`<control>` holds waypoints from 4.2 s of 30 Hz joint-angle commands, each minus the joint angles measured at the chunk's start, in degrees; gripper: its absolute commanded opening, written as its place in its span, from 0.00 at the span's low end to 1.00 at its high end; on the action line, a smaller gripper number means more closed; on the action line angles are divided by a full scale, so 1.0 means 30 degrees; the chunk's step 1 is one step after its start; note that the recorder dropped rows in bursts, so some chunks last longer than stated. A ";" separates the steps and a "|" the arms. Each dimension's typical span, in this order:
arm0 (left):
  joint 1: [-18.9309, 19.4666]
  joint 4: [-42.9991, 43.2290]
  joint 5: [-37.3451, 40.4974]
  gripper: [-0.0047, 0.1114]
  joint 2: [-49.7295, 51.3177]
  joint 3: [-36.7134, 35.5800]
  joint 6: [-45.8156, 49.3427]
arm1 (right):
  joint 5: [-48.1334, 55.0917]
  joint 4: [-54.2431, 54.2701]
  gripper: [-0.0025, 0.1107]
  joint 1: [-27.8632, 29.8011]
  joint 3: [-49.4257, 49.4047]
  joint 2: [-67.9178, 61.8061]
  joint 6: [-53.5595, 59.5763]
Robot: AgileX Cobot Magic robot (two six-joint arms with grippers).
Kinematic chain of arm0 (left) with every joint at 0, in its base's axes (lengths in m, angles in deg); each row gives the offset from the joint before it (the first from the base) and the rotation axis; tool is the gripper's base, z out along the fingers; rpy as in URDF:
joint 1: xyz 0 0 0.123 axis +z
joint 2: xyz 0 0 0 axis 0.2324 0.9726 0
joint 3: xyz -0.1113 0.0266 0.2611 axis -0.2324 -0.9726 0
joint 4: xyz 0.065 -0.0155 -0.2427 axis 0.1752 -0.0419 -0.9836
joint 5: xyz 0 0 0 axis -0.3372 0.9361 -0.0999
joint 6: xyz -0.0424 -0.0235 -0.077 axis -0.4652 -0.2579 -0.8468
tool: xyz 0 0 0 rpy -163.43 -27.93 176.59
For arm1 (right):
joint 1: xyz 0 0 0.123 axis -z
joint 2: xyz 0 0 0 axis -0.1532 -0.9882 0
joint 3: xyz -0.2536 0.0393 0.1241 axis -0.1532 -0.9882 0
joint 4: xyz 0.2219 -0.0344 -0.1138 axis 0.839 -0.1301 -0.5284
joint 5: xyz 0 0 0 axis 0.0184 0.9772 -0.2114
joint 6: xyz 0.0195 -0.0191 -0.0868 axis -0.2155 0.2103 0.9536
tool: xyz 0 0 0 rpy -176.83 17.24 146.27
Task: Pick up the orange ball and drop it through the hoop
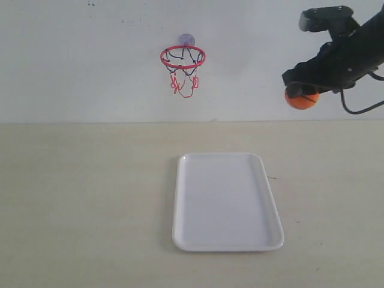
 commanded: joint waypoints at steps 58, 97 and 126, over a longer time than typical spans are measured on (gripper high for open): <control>0.0049 -0.0066 -0.0150 0.08 -0.0038 -0.0076 -0.0130 | -0.1011 2.0759 0.02 -0.2968 1.5142 -1.1061 1.4832; 0.0049 -0.0066 -0.0150 0.08 -0.0038 -0.0076 -0.0130 | -0.3558 2.0989 0.07 -0.4163 1.6937 -1.2729 1.6023; 0.0049 -0.0066 -0.0150 0.08 -0.0038 -0.0076 -0.0130 | 0.2926 1.3500 0.02 0.0233 1.6937 -0.9994 0.4698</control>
